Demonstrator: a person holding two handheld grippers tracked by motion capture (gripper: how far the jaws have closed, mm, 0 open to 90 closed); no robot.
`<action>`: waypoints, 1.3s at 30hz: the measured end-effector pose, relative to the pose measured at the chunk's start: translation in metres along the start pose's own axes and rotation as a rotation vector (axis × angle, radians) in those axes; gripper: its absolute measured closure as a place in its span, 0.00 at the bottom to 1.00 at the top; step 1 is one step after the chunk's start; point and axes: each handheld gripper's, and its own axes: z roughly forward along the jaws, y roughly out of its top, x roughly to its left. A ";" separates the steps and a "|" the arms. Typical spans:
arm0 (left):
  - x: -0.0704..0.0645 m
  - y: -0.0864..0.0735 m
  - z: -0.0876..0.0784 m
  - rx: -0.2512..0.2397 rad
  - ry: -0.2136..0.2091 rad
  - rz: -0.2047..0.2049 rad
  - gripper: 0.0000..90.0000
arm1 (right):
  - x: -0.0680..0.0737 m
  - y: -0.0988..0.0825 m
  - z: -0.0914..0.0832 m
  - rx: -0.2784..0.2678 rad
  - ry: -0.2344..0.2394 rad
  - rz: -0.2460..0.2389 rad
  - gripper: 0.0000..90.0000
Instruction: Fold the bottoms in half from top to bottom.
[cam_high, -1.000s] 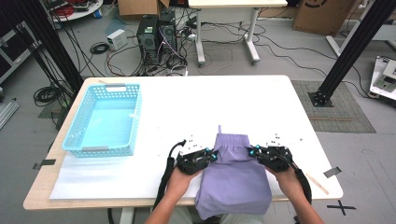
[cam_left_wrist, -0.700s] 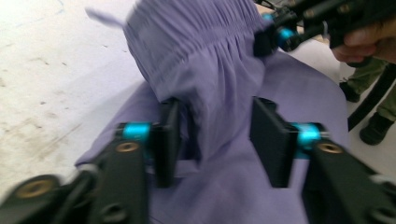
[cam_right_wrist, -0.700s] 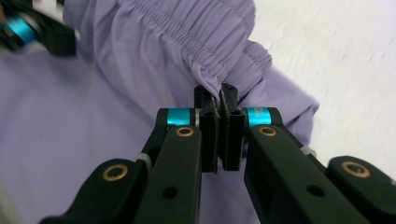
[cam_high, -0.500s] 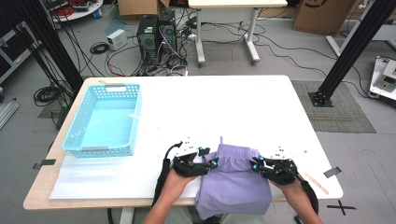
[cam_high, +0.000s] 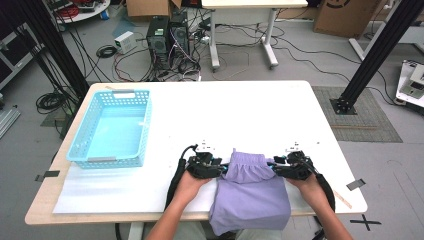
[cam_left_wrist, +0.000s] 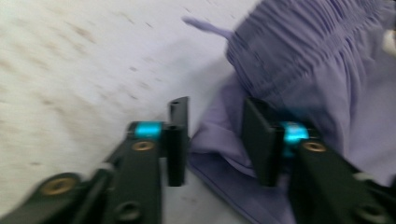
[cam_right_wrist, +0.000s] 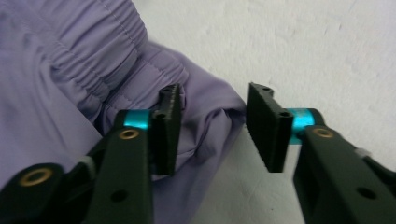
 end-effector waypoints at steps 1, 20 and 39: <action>0.000 0.001 0.001 0.009 -0.006 -0.002 0.91 | 0.000 0.000 0.000 -0.010 0.003 0.005 0.84; 0.053 0.028 0.002 -0.111 0.215 -0.101 0.61 | -0.001 0.040 0.036 -0.063 -0.149 -0.026 0.78; 0.046 0.049 0.031 -0.114 -0.085 -0.194 0.59 | -0.001 0.037 0.015 -0.130 -0.132 -0.048 0.73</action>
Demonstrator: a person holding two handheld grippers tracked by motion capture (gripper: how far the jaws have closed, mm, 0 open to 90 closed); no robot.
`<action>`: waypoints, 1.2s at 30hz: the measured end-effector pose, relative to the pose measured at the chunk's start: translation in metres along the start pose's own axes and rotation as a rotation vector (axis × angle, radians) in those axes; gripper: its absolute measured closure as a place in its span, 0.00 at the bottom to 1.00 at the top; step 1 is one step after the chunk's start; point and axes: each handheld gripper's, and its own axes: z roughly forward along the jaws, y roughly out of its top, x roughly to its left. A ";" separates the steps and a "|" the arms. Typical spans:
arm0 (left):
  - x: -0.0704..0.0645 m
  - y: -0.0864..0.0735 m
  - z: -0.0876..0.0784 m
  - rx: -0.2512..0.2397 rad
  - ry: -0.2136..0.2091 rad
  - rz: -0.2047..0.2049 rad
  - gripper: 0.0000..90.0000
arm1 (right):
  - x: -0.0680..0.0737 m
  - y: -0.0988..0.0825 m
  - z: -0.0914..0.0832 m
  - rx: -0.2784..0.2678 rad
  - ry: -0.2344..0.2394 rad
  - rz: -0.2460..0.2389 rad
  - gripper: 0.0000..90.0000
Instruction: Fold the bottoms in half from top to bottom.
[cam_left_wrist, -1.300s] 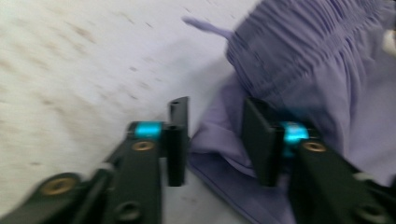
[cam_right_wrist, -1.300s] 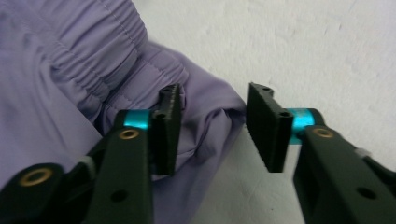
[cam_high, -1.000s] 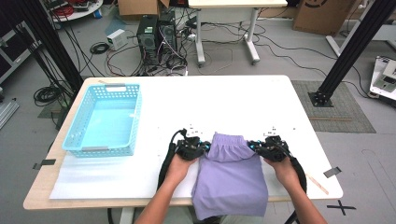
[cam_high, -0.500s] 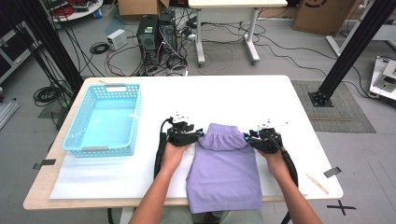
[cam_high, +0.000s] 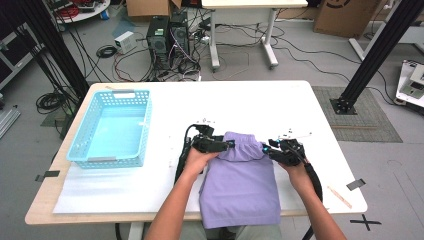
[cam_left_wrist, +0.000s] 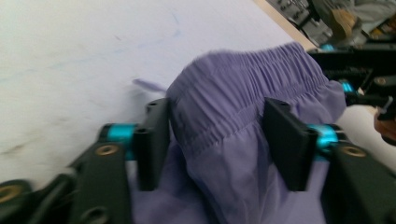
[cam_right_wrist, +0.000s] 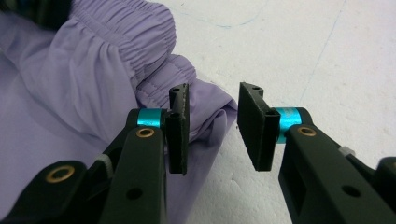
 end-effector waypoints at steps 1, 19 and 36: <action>-0.002 0.000 0.000 -0.009 0.002 0.018 0.68 | 0.000 0.000 -0.001 -0.001 -0.003 -0.004 0.73; -0.038 -0.032 -0.043 -0.135 -0.237 0.218 0.62 | -0.006 0.005 -0.008 -0.006 -0.011 0.026 0.73; -0.048 -0.057 -0.069 -0.061 -0.376 0.275 0.56 | -0.001 0.012 -0.019 -0.024 -0.032 0.013 0.73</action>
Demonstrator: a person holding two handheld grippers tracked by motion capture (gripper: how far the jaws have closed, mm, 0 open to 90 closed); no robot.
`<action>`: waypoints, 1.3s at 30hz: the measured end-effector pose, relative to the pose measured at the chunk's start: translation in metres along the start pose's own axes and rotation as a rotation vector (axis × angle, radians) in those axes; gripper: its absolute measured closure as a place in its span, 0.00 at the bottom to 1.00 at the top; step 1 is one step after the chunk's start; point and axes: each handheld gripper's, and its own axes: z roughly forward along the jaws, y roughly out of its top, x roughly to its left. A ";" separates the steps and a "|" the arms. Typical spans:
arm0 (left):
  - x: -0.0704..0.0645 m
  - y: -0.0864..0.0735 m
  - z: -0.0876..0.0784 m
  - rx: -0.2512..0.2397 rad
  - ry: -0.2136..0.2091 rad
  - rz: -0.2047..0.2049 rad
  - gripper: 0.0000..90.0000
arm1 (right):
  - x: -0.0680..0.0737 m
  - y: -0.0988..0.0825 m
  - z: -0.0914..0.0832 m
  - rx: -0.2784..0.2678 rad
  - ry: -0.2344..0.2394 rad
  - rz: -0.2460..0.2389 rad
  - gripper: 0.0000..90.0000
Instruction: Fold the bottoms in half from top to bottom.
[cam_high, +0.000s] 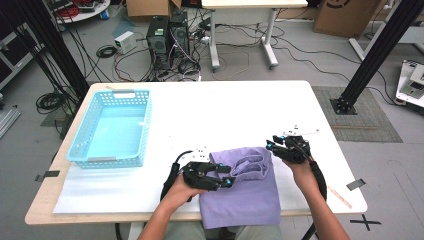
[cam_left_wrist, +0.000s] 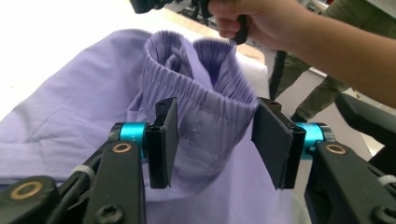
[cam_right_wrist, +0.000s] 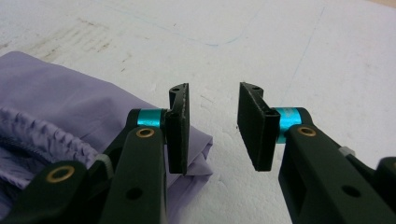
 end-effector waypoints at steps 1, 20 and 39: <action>-0.001 0.001 -0.003 -0.017 0.000 0.000 0.56 | 0.000 0.000 -0.001 -0.001 -0.002 0.002 0.73; 0.045 0.010 0.000 0.027 0.538 -0.151 0.52 | 0.027 -0.017 0.009 0.073 0.061 -0.115 0.62; 0.053 0.005 0.014 0.111 0.533 -0.163 0.51 | 0.018 -0.023 -0.017 0.012 0.099 -0.045 0.49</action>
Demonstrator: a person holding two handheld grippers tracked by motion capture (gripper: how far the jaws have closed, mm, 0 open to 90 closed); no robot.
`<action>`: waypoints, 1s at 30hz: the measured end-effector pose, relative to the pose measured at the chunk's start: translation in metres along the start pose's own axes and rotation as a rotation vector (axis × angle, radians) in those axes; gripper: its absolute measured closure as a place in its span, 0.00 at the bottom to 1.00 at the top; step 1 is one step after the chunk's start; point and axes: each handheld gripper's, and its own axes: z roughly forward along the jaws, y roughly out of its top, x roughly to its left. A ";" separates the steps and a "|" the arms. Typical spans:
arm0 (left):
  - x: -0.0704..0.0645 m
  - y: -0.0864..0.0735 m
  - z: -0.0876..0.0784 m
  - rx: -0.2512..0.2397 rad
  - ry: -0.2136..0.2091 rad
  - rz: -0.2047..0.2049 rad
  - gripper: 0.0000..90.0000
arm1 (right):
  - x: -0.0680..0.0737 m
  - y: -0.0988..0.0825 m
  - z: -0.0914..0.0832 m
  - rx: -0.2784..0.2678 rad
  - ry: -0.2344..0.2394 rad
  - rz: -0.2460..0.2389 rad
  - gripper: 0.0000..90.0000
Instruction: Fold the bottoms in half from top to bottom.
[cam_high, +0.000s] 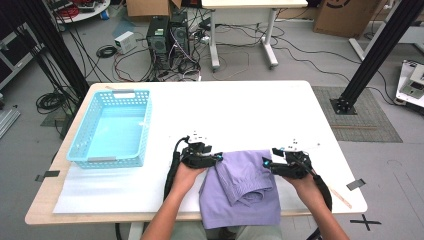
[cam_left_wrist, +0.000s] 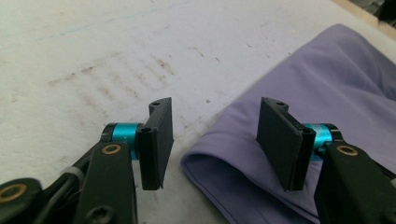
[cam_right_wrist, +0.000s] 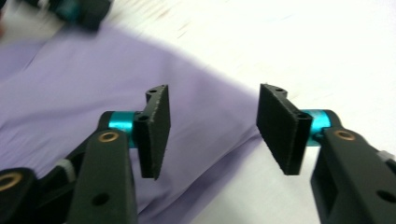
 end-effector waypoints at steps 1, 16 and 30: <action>0.000 0.000 0.000 0.001 0.001 -0.001 0.51 | -0.005 0.003 0.004 0.010 -0.027 0.019 0.49; -0.012 0.001 0.003 0.038 0.046 0.100 0.97 | -0.016 -0.002 0.041 0.118 0.014 0.035 0.96; 0.026 0.059 0.003 -0.125 0.115 0.077 0.96 | -0.032 0.046 0.066 -0.018 -0.089 0.057 0.96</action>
